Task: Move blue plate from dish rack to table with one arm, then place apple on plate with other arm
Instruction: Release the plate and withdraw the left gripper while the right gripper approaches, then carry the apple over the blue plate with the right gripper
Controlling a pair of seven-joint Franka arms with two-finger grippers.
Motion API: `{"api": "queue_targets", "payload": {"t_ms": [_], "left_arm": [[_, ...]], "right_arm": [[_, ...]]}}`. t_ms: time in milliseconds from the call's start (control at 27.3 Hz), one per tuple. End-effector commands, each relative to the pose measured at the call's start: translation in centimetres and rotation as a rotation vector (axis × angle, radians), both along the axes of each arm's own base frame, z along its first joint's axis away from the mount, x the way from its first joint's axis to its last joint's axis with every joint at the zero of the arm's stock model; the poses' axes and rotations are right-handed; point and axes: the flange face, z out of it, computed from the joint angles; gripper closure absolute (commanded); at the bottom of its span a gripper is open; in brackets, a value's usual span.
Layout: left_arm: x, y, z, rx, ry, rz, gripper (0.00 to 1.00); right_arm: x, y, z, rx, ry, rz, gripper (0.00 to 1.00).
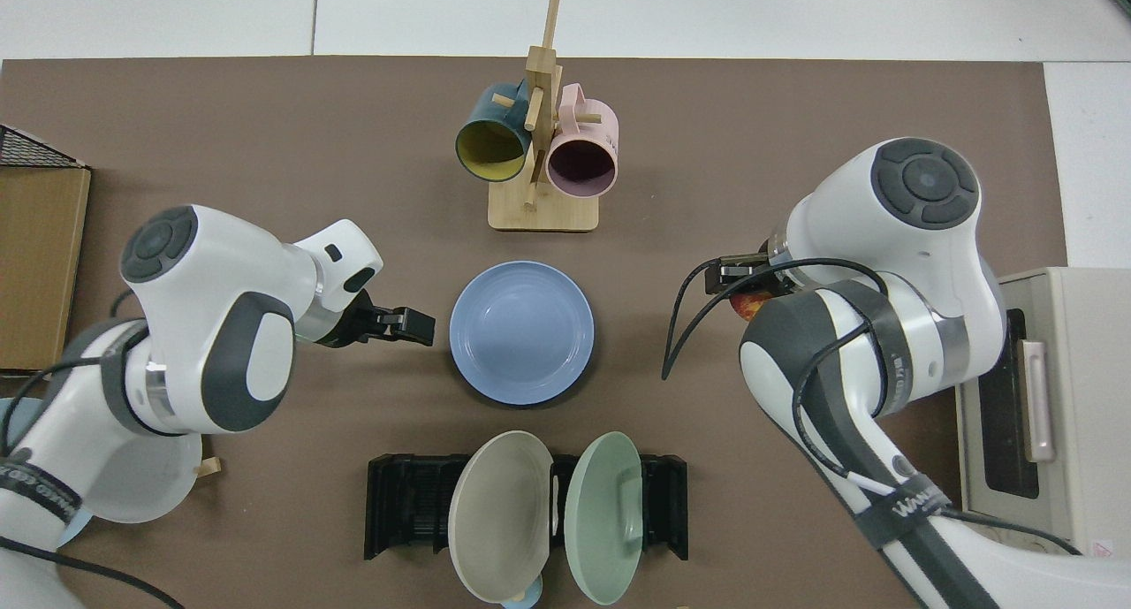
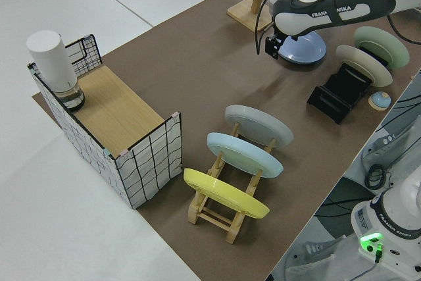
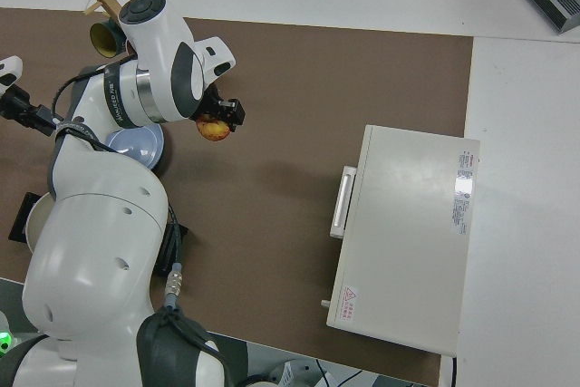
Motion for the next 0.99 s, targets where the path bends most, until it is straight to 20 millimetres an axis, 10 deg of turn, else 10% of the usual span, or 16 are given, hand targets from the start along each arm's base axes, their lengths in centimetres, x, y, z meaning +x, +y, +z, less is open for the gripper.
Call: {"api": "queue_targets", "payload": {"t_ms": [0, 440, 953], "left_arm": [[1.6, 2.8, 6.5, 0.135, 0.008, -0.033, 0.00], [0.0, 5.5, 17.5, 0.265, -0.006, -0.069, 0.00], [-0.3, 6.8, 22.7, 0.262, -0.092, -0.040, 0.00]], "right_arm": [[-1.0, 1.5, 0.3, 0.004, -0.025, -0.051, 1.00], [-3.8, 10.5, -0.5, -0.003, -0.037, -0.113, 1.00], [-4.8, 19.9, -5.5, 0.002, -0.041, -0.244, 1.00]]}}
